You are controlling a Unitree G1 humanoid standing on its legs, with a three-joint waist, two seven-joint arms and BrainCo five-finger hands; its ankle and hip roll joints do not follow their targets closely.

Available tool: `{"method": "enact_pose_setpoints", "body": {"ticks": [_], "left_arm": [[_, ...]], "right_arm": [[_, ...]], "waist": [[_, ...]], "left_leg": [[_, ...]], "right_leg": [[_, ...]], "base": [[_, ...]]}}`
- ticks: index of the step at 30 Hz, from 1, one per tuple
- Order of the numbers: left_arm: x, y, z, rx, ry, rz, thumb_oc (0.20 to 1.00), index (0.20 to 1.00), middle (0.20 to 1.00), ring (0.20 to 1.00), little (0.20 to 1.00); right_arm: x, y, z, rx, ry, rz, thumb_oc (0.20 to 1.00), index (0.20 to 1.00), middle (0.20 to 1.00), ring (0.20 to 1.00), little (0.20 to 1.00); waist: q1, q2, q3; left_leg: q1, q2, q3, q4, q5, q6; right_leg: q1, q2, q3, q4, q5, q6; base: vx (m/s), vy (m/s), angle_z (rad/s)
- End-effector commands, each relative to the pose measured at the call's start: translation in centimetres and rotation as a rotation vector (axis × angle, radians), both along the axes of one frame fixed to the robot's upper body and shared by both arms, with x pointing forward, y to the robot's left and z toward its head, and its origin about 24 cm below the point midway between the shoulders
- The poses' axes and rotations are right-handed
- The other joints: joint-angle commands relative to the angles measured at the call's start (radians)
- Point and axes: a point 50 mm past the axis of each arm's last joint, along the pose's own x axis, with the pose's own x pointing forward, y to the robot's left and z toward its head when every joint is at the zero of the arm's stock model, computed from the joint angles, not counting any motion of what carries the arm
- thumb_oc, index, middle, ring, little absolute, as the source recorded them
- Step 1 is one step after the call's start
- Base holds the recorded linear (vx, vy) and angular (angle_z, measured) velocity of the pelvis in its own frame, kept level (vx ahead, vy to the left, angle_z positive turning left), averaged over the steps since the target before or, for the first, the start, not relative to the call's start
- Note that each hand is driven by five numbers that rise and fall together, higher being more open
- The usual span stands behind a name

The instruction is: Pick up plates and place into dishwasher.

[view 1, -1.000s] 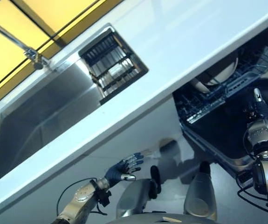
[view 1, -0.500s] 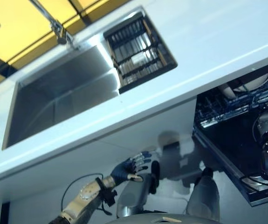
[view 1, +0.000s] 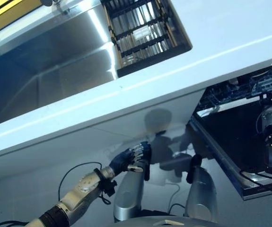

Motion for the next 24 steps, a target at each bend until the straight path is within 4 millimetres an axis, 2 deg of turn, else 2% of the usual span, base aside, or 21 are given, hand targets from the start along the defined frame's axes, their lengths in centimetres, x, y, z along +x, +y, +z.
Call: {"method": "enact_pose_setpoints", "body": {"ticks": [1, 11, 15, 20, 24], "left_arm": [[0.5, -0.2, 2.8, -0.061, -0.112, -0.018, 1.0, 1.0, 1.0, 1.0, 1.0], [1.0, 0.2, 3.9, -0.059, -0.148, -0.018, 1.0, 1.0, 1.0, 1.0, 1.0], [1.1, 0.3, 4.2, -0.063, -0.157, -0.019, 1.0, 1.0, 1.0, 1.0, 1.0], [1.0, 0.5, 4.4, -0.055, -0.162, -0.024, 1.0, 1.0, 1.0, 1.0, 1.0], [1.0, 0.7, 4.5, -0.051, -0.167, -0.022, 1.0, 1.0, 1.0, 1.0, 1.0]], "right_arm": [[1.8, 0.9, 5.2, -0.036, -0.211, 0.063, 1.0, 1.0, 1.0, 1.0, 1.0], [2.9, 2.3, 7.6, -0.119, -0.306, 0.139, 1.0, 1.0, 1.0, 1.0, 1.0], [2.8, 2.1, 8.2, -0.126, -0.321, 0.143, 1.0, 1.0, 1.0, 1.0, 1.0], [2.4, 1.4, 8.2, -0.102, -0.317, 0.118, 1.0, 1.0, 1.0, 1.0, 1.0], [2.2, 1.1, 7.4, -0.083, -0.298, 0.105, 1.0, 1.0, 1.0, 1.0, 1.0]], "waist": [[0.024, 0.014, 0.034], [0.043, 0.002, 0.035], [0.051, -0.002, 0.03], [0.058, -0.006, 0.021], [0.059, -0.01, 0.015]], "left_leg": [[-0.061, 0.024, 0.021, 0.033, -0.003, 0.019], [-0.083, 0.021, 0.022, 0.018, -0.004, 0.02], [-0.081, 0.021, 0.023, 0.009, -0.002, 0.02], [-0.081, 0.018, 0.025, 0.004, -0.002, 0.022], [-0.075, 0.015, 0.027, 0.002, -0.006, 0.024]], "right_leg": [[0.036, 0.006, 0.038, -0.048, 0.028, 0.037], [0.02, 0.014, 0.024, -0.058, 0.022, 0.038], [0.025, 0.016, 0.016, -0.065, 0.018, 0.035], [0.031, 0.014, 0.004, -0.073, 0.021, 0.036], [0.04, 0.015, 0.003, -0.082, 0.022, 0.036]], "base": [[-0.02, -0.014, 0.04], [0.0, -0.006, -0.01], [0.0, 0.0, 0.0], [0.0, -0.001, 0.01], [0.0, 0.0, 0.0]]}}
